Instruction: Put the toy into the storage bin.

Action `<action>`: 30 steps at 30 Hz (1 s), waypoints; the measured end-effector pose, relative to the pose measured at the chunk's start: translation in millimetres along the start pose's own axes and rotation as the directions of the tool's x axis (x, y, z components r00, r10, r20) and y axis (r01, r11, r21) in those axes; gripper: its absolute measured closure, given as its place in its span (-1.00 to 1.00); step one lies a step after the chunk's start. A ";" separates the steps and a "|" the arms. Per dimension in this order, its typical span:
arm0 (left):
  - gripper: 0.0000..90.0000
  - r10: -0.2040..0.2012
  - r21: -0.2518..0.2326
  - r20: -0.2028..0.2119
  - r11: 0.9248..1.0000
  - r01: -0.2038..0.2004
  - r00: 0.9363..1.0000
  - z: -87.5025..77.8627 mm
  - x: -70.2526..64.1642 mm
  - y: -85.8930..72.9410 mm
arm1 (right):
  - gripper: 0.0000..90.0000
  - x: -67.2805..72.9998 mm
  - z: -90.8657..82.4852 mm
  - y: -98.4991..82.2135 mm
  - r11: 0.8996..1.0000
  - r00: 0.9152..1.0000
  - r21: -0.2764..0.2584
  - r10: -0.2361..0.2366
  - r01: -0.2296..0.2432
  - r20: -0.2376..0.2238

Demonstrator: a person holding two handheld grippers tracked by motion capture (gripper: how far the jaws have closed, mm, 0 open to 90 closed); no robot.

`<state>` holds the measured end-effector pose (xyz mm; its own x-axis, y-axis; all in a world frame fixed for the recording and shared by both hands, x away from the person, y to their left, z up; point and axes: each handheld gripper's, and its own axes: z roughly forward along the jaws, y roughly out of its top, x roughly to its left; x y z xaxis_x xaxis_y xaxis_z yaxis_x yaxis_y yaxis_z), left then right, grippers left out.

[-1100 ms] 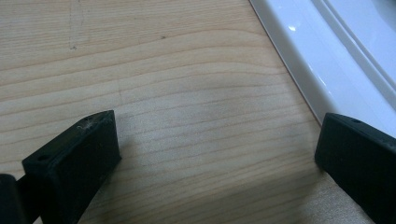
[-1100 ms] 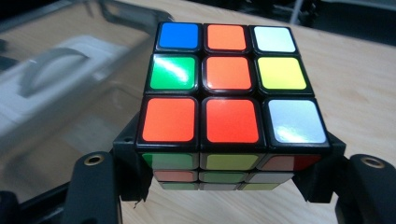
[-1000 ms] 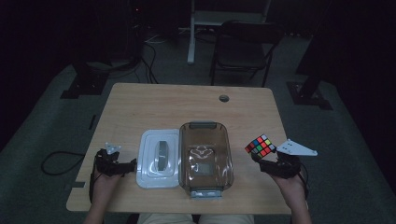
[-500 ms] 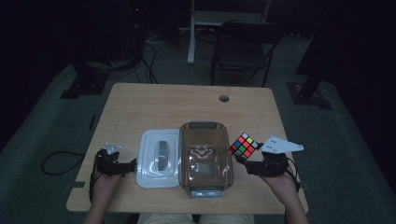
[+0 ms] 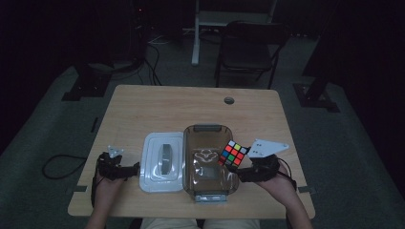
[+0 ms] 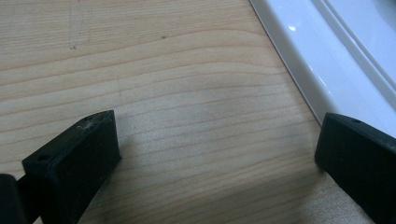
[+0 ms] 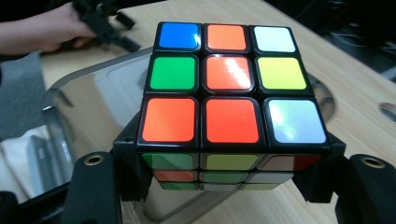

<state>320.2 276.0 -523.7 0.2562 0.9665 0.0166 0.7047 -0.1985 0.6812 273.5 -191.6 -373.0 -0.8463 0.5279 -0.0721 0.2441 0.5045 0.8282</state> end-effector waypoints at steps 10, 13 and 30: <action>-0.99 -0.001 -0.001 0.000 1.000 0.001 1.000 0.1 -0.1 0.0 | -0.25 8.2 18.8 11.1 0.984 0.984 0.130 -0.106 0.124 -0.142; -0.99 -0.001 -0.001 0.000 1.000 0.001 1.000 0.1 -0.1 0.0 | -0.25 11.5 25.1 13.8 0.974 0.973 0.159 -0.130 0.161 -0.189; -0.99 0.002 -0.003 0.004 1.000 -0.002 1.000 0.3 0.0 0.0 | -0.25 20.4 67.1 33.0 0.849 0.922 0.390 -0.249 0.355 -0.298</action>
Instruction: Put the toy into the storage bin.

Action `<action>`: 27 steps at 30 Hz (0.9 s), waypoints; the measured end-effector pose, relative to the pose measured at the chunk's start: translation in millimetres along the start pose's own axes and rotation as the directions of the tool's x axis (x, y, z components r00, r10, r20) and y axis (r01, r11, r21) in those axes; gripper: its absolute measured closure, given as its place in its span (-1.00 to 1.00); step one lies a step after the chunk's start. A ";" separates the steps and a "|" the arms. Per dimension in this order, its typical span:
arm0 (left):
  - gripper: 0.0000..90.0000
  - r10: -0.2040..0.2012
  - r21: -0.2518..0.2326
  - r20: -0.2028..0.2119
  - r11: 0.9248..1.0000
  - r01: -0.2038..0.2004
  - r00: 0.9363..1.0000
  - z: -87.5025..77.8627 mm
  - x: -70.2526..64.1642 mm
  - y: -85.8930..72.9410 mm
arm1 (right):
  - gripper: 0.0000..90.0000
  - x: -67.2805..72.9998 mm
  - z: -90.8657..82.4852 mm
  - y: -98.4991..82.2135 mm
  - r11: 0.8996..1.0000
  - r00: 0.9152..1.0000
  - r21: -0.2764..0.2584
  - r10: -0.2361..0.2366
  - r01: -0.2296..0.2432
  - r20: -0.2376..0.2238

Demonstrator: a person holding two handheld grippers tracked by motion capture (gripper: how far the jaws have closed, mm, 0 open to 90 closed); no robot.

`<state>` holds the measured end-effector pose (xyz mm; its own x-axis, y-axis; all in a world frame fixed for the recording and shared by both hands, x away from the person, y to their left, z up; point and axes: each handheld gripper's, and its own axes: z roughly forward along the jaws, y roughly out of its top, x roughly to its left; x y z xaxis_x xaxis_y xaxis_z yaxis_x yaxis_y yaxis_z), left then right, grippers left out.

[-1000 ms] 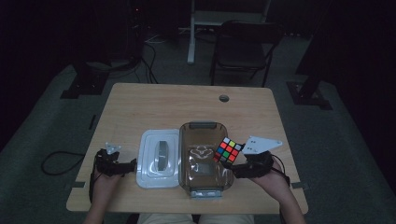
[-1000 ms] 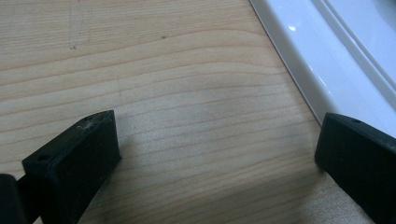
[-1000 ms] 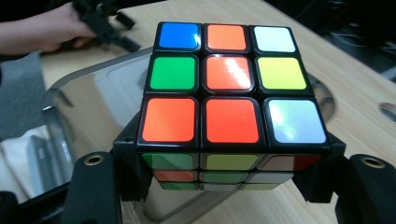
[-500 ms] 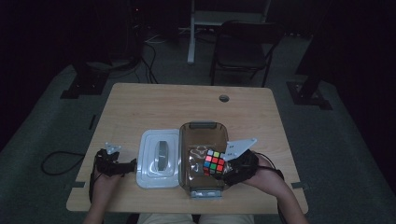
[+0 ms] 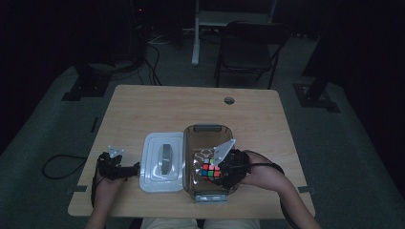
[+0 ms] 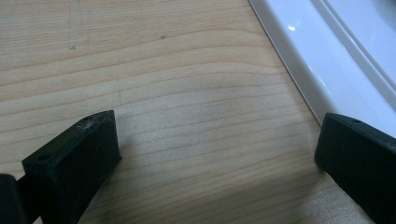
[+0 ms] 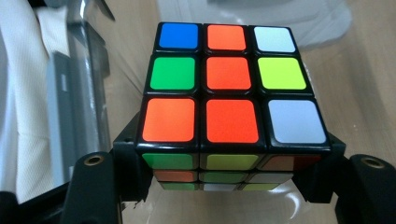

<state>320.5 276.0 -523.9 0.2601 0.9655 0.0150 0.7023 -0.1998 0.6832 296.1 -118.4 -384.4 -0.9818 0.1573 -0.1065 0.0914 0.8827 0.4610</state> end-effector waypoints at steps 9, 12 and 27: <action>-0.99 0.001 0.000 0.001 1.000 -0.001 1.000 0.0 0.1 0.0 | -0.25 -1.3 31.2 19.2 0.976 0.998 0.209 -0.063 0.065 -0.014; -0.99 0.001 0.000 0.000 1.000 -0.001 1.000 0.0 0.0 0.0 | -0.25 -2.0 38.5 22.0 0.967 0.997 0.244 -0.076 0.080 -0.025; -0.99 0.004 0.000 0.003 1.000 -0.004 1.000 0.0 0.0 0.0 | -0.25 -16.1 62.9 36.3 0.923 0.994 0.372 -0.080 0.100 -0.069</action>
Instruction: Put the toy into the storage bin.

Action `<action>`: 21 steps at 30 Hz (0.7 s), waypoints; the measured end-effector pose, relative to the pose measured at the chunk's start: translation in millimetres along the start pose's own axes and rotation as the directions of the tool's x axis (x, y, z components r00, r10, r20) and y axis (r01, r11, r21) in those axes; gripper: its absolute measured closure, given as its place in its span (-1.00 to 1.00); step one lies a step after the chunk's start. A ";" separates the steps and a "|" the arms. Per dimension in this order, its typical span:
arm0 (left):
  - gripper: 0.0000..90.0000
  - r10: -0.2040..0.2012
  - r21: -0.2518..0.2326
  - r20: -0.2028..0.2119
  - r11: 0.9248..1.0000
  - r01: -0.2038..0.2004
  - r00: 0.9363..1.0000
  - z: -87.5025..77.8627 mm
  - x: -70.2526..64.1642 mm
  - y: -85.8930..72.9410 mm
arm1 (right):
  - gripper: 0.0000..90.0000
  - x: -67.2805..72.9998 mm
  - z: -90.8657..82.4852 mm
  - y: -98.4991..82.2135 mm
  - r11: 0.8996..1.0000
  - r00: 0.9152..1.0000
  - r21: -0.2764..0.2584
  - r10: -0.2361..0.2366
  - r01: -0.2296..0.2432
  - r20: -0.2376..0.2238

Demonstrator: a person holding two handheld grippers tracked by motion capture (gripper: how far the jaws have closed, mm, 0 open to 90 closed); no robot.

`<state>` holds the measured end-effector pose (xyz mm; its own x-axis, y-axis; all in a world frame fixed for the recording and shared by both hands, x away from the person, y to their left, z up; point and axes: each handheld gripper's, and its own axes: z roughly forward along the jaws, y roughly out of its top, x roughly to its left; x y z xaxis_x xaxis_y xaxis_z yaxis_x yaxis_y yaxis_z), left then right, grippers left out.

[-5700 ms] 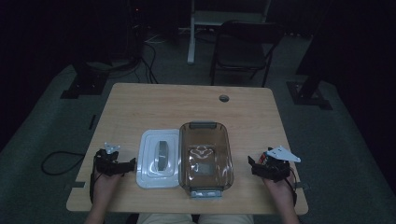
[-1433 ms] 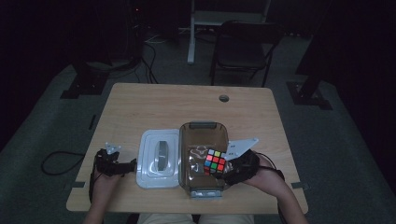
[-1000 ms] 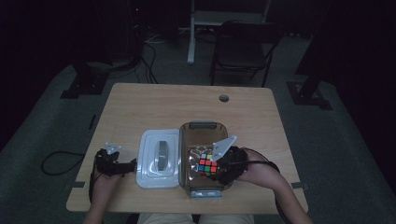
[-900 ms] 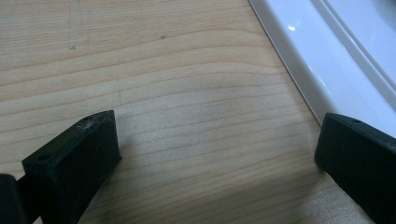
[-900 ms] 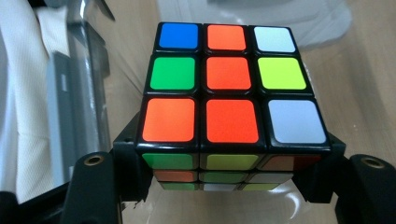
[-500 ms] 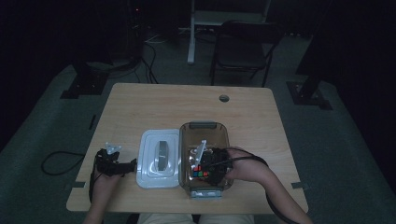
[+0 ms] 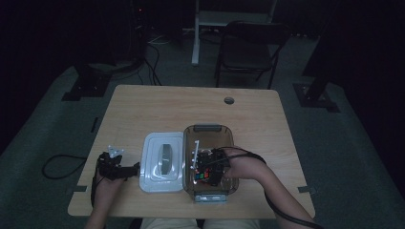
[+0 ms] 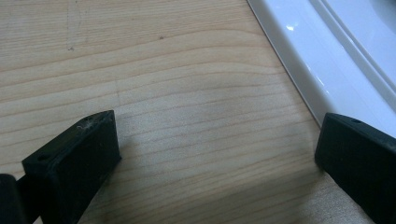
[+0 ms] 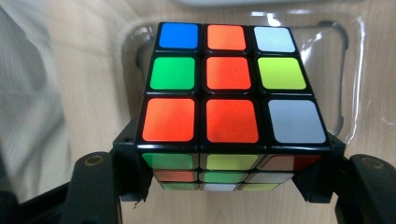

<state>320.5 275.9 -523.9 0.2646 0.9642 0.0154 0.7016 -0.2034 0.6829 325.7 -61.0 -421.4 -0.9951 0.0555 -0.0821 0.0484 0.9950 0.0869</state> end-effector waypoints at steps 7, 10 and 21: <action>-0.99 0.000 0.000 0.000 1.000 0.000 1.000 0.0 0.0 0.0 | -0.25 0.0 12.0 10.1 0.996 1.000 0.086 -0.020 0.021 -0.010; -0.99 0.000 0.000 0.000 1.000 0.000 1.000 0.0 0.0 0.0 | -0.25 0.7 16.6 12.9 0.993 1.000 0.120 -0.013 0.016 -0.028; -0.99 0.002 0.000 0.002 1.000 -0.002 1.000 0.0 -0.2 0.0 | -0.25 3.6 28.8 17.5 0.982 0.997 0.187 -0.014 0.028 -0.079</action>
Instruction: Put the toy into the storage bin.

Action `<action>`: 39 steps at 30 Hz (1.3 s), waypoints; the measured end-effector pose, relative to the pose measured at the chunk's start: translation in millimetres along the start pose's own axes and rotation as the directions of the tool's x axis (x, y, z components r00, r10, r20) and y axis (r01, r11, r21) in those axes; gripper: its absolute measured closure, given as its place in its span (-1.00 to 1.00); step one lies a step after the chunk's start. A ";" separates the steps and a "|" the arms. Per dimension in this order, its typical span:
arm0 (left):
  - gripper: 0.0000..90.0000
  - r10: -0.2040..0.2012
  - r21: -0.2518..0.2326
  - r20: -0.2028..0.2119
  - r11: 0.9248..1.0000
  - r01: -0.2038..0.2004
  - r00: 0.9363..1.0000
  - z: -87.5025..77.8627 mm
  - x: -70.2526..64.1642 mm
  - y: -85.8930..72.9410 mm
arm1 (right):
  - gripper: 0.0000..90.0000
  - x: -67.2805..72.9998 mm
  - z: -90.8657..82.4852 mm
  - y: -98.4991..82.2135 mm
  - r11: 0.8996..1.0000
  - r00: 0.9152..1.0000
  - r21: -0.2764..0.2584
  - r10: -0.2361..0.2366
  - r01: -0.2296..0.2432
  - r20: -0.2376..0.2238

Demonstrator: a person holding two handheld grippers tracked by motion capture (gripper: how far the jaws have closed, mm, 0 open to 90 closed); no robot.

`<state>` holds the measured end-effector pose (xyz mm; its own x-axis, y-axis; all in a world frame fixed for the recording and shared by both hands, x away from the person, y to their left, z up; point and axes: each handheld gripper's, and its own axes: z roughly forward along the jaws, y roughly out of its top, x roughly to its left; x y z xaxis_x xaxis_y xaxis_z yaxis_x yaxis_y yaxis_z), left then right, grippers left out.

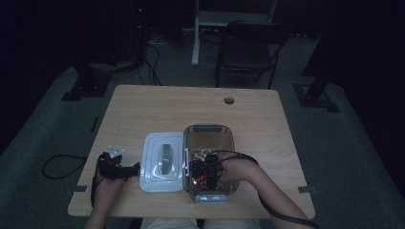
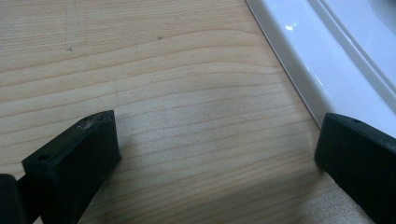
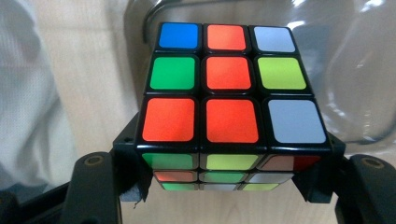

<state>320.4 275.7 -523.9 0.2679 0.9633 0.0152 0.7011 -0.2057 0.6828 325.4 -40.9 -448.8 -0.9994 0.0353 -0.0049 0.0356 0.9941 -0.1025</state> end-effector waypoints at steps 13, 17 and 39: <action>-0.99 0.000 0.000 0.000 1.000 0.000 1.000 0.0 0.0 0.0 | -0.28 1.4 -1.8 -0.9 0.999 1.000 -0.043 0.011 -0.011 -0.008; -0.99 0.000 0.000 0.000 1.000 0.000 1.000 0.0 0.0 0.0 | -0.27 0.9 -3.3 -2.3 0.998 1.000 -0.062 0.015 -0.016 -0.014; -0.99 0.001 0.001 0.001 1.000 -0.001 1.000 -0.1 0.0 0.0 | -0.50 -3.6 -40.0 -35.0 0.941 0.992 -0.317 0.125 -0.116 0.010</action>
<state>320.4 275.8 -523.8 0.2688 0.9631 0.0152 0.7017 -0.2066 0.6818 327.7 -71.7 -405.3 -0.9870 0.1586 -0.0278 0.1488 0.9642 0.2194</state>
